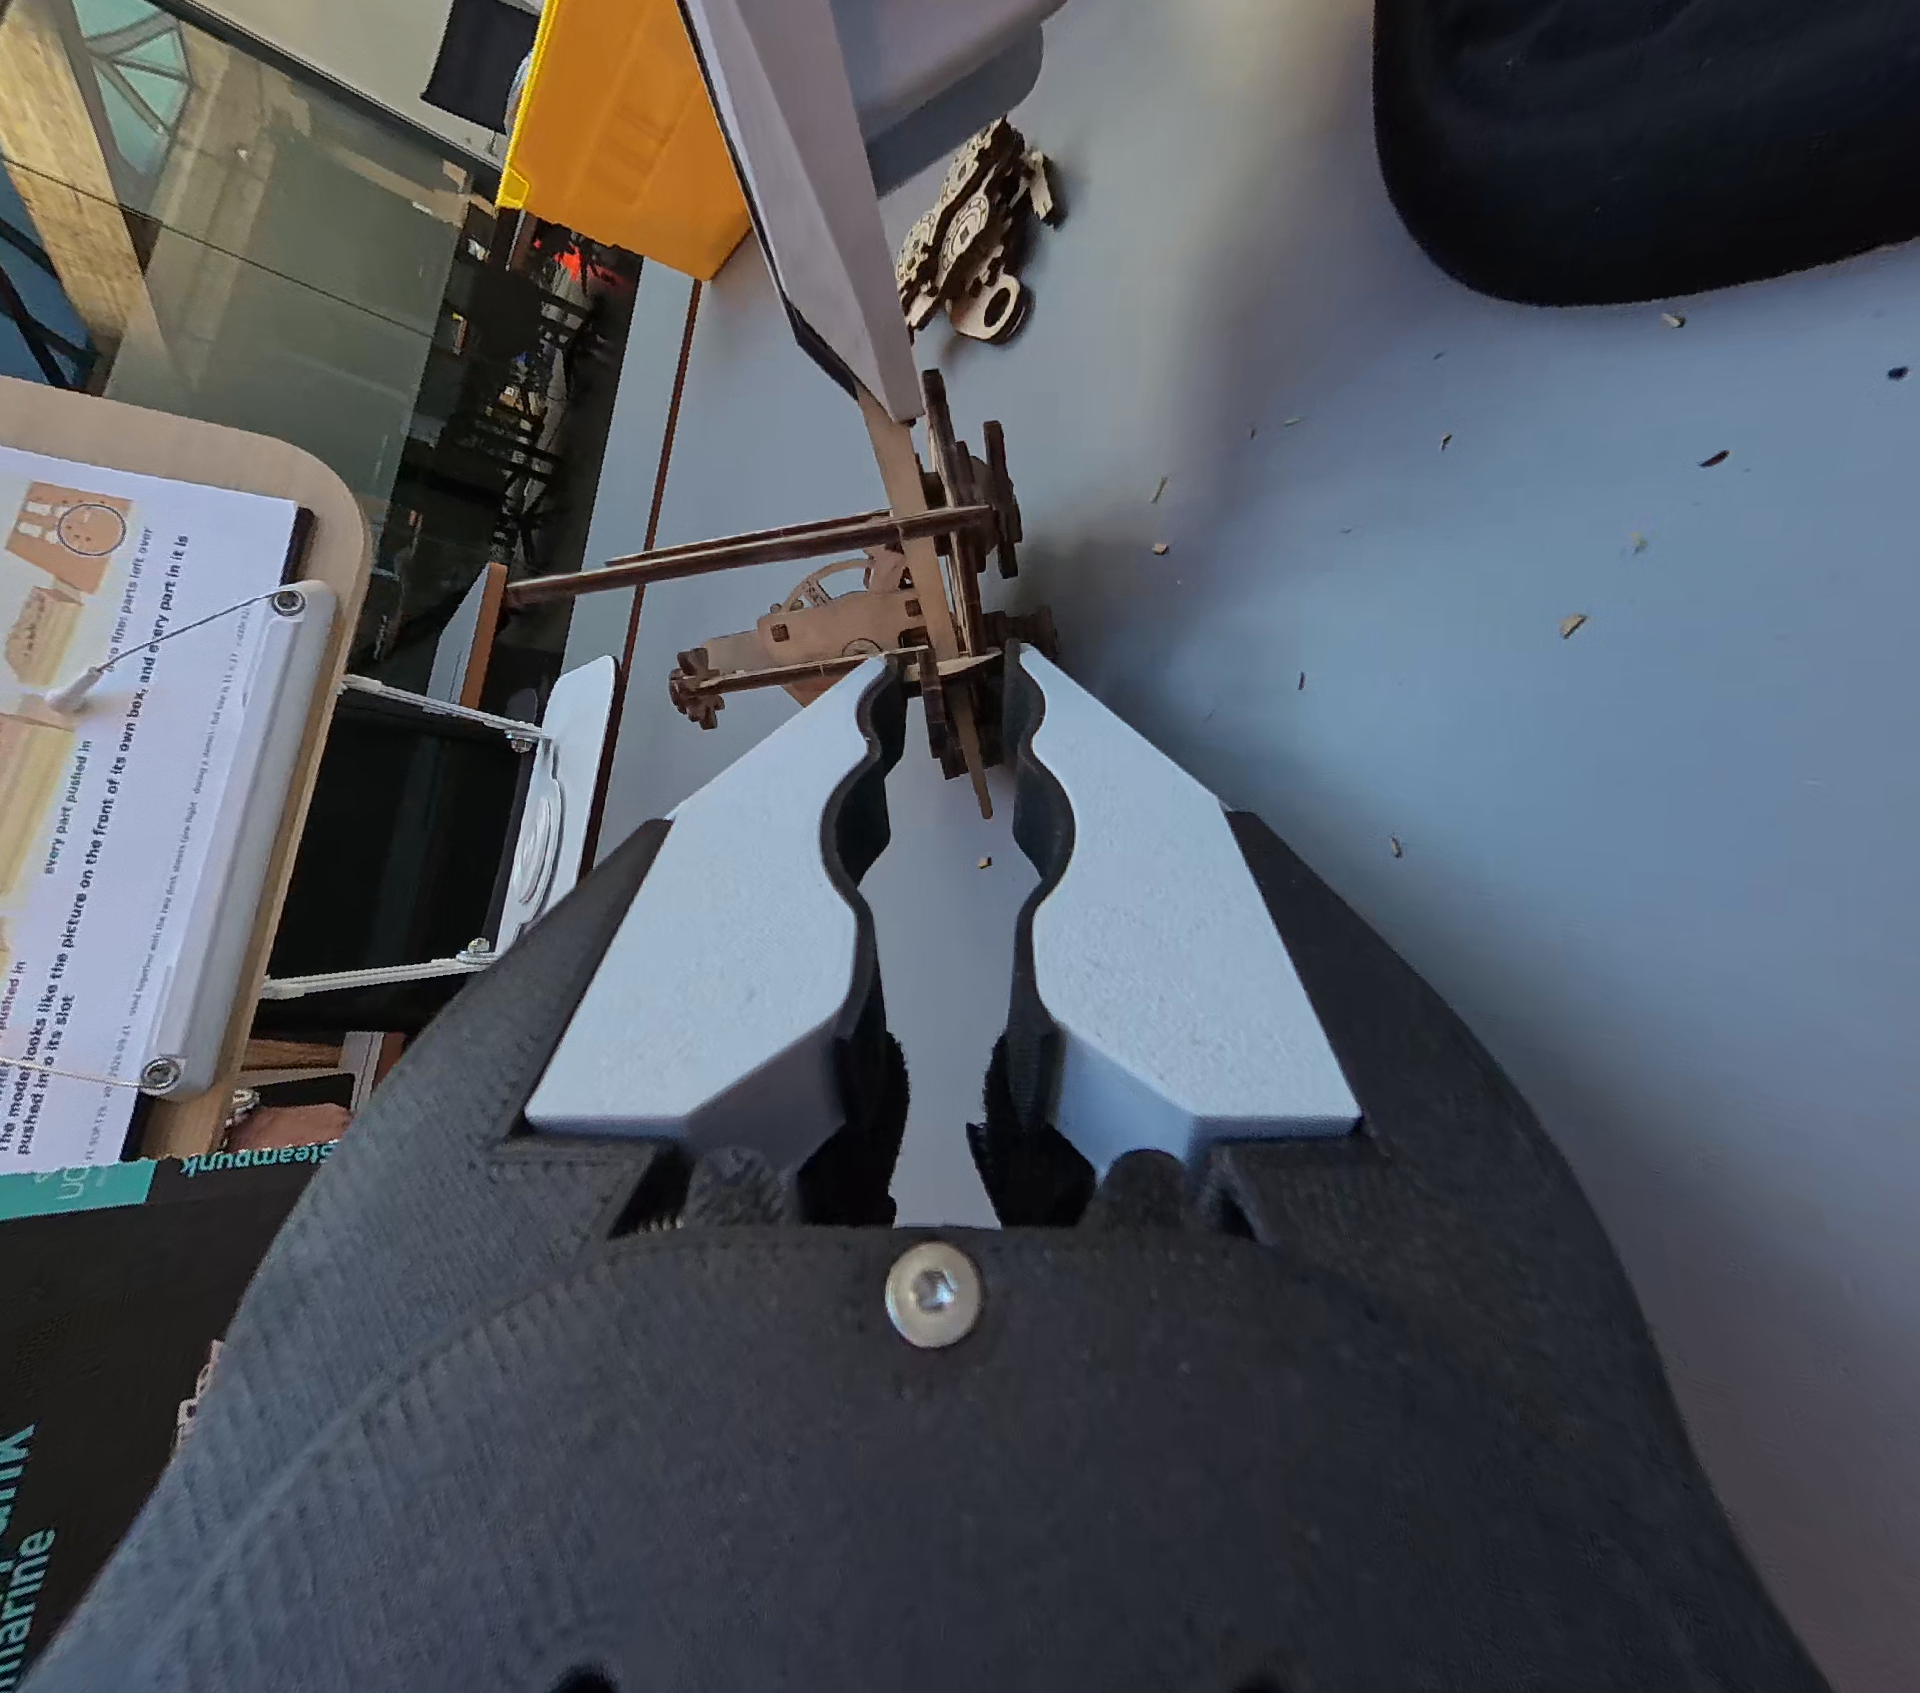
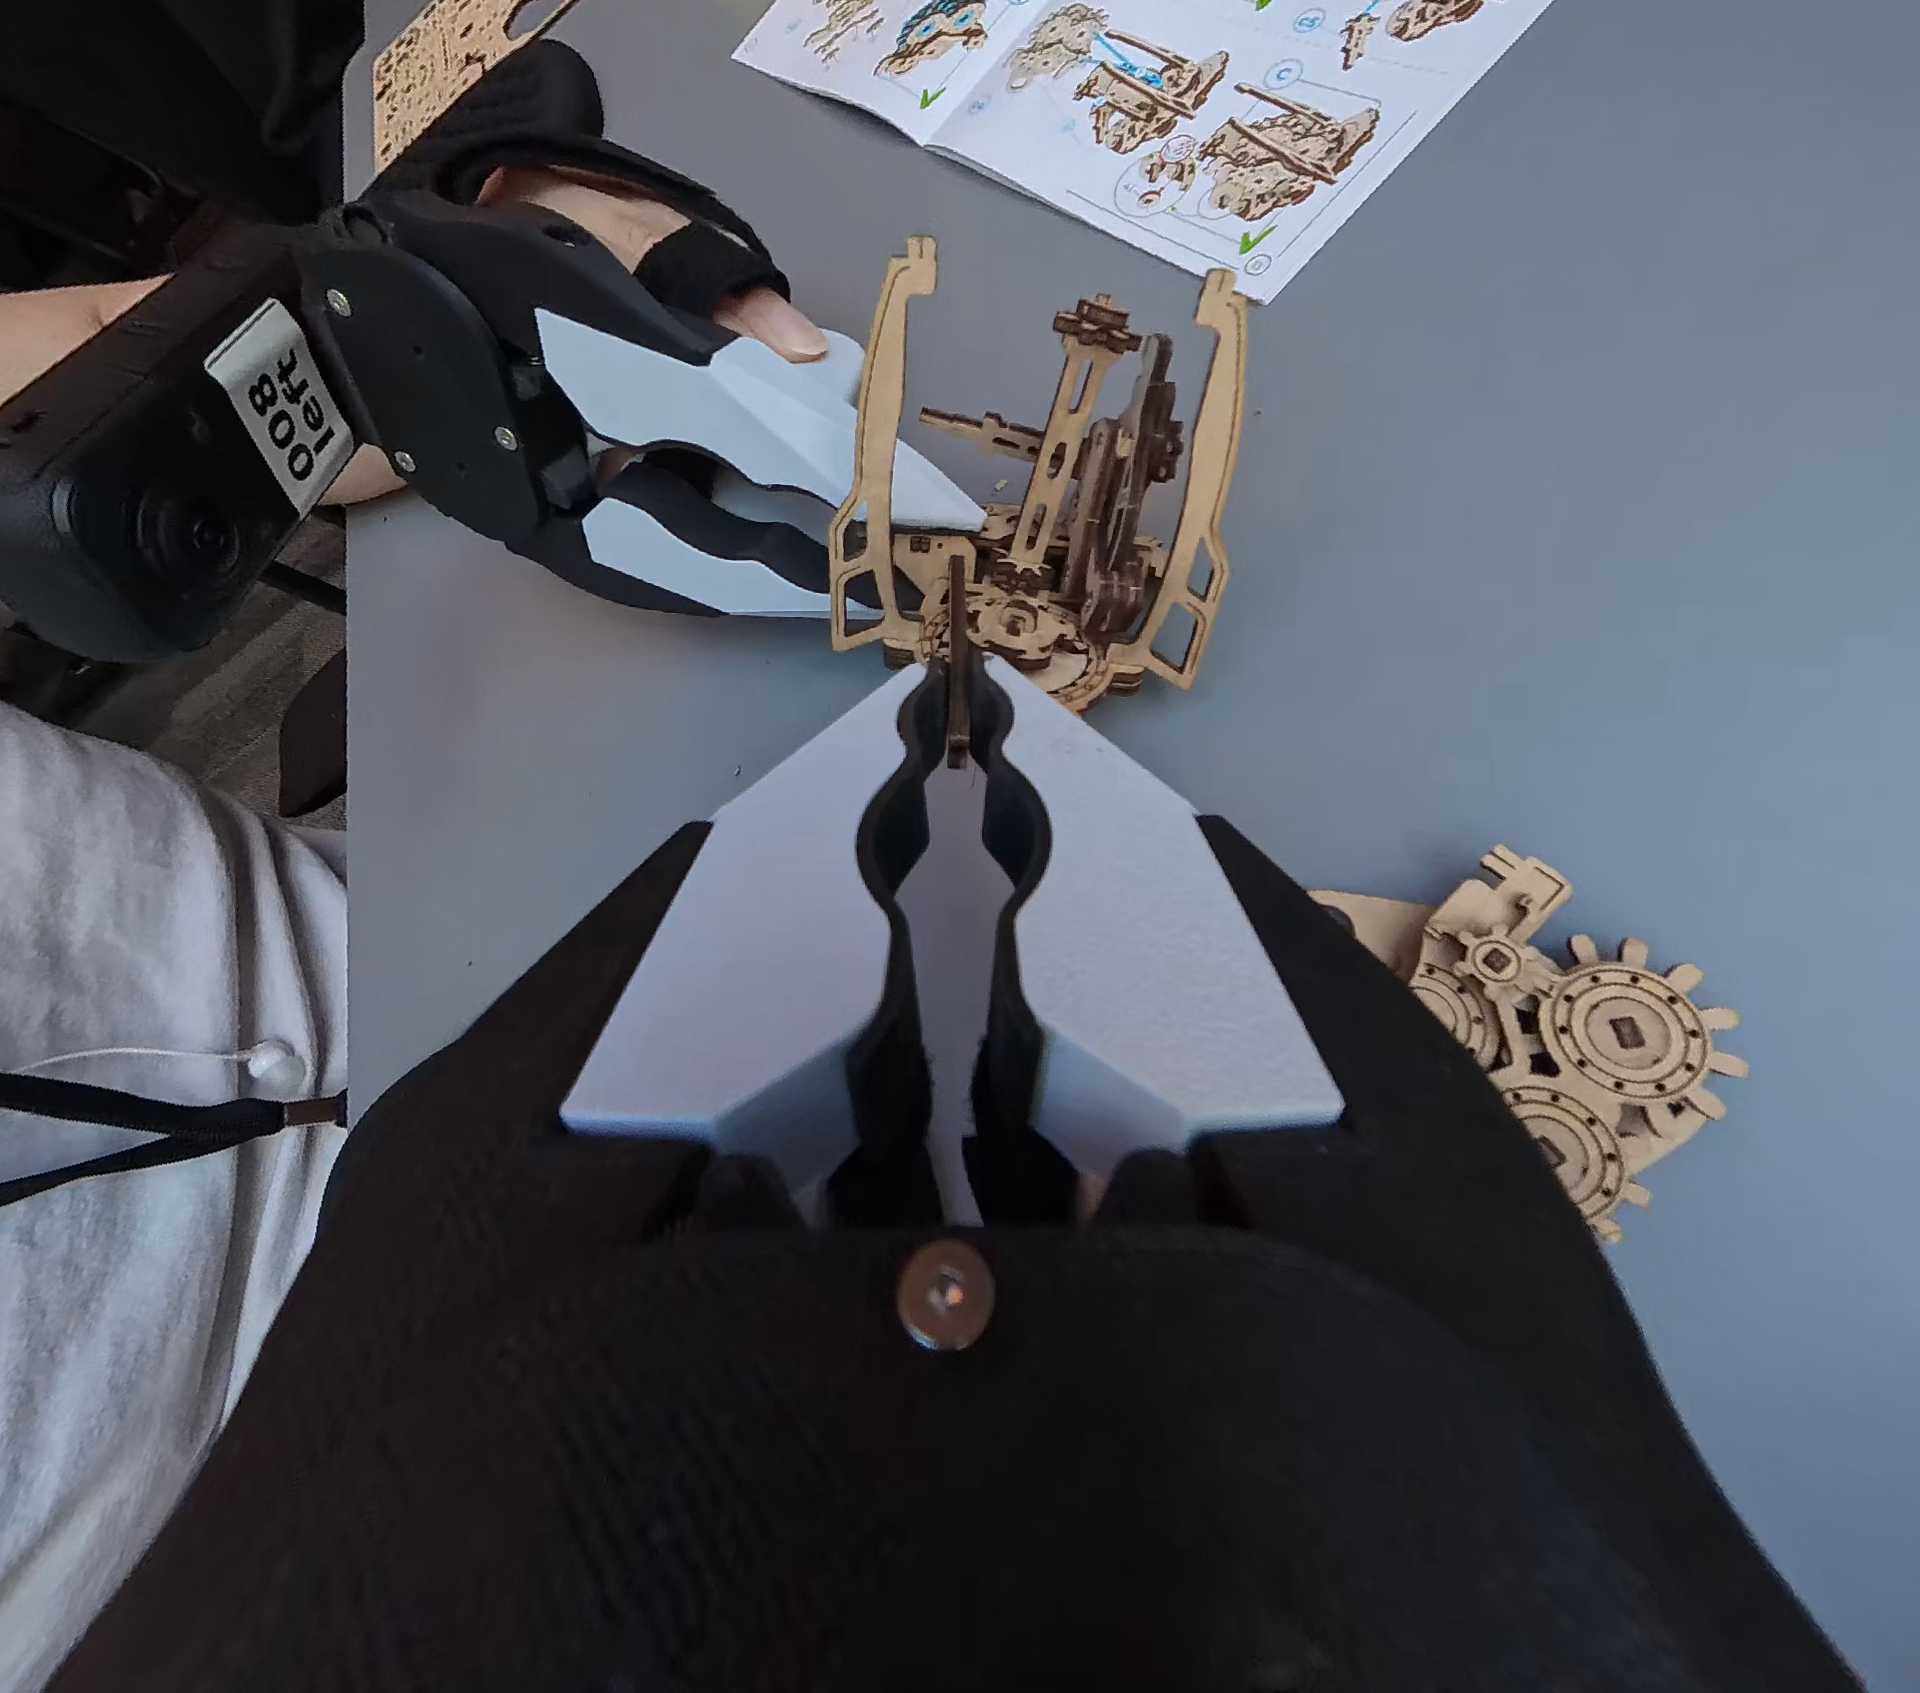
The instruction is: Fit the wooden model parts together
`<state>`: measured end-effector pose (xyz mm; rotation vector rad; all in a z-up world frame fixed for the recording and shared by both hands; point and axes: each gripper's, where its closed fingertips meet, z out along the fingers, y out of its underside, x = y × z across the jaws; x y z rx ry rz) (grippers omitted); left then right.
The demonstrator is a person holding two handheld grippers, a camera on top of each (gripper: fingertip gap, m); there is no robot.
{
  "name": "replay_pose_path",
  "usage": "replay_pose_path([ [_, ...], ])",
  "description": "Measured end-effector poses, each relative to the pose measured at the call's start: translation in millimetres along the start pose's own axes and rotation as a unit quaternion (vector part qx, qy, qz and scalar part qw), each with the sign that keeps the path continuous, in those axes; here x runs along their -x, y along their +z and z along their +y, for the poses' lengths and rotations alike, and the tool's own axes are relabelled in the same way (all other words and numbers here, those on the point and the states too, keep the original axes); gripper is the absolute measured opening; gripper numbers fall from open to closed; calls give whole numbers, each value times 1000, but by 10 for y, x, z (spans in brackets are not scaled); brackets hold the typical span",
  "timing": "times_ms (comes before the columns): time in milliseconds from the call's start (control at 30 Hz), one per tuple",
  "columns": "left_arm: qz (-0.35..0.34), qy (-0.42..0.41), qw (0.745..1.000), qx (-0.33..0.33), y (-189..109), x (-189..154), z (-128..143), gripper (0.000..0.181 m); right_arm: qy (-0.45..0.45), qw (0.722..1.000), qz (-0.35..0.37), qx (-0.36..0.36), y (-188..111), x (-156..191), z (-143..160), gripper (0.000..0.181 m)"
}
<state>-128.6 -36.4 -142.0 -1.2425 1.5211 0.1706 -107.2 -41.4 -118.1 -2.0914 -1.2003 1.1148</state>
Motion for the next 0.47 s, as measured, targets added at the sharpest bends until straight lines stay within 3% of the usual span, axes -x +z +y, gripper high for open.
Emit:
replay_pose_path([
  [167, -21, 12, 1000, -3, -14, 51, -29, 17, 13, 1000, -3, -21, -36, 15, -36, 2],
  [333, 3, -12, 1000, -1, -7, 3, 4, 17, 1, 1000, 0, -16, 13, -4, -52, 2],
  [467, -8, -4, 1000, 10, -25, 29, 73, 17, 24, 999, -12, -33, -108, -27, -58, 2],
])
